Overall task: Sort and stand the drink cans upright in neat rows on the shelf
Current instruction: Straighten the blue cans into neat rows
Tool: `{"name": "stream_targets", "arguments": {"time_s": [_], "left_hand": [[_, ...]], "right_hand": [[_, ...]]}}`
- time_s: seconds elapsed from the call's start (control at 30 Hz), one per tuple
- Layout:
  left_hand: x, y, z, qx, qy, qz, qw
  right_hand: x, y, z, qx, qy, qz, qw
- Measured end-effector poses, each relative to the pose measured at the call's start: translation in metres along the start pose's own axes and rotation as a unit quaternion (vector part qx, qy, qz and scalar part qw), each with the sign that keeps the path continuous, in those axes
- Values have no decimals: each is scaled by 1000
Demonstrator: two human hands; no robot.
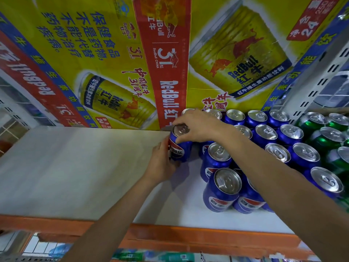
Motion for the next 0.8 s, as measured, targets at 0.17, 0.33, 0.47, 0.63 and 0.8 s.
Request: {"name": "stream_targets", "arguments": {"time_s": [0.17,0.33,0.47,0.63,0.8], "left_hand": [[-8,-1,3,5,-1,-40,999],[-22,1,10,2,6,-43,999],[-20,0,10,-5,19,-31,999],[-26,-2,11,-2,9,-28,1000],[-27,1,11,26,24,-62,997]], "right_hand": [[0,-5,-6,28,28,-5,999],[-5,-9,-5,22,16,9,1000],[-6,-16,-1,-14,56,14,998],[-11,-23,4,-33,51,21,998],[-21,-48,-10,-112,126,22,985]]}}
Point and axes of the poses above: each hand's wrist, its own y-axis towards the middle knuckle, its own z-axis out of the palm, x = y × z, the point moved 4 cm from there along y, towards the middle knuckle, and after that the axes turned 5 degrees about y, right-handed, at the moved point
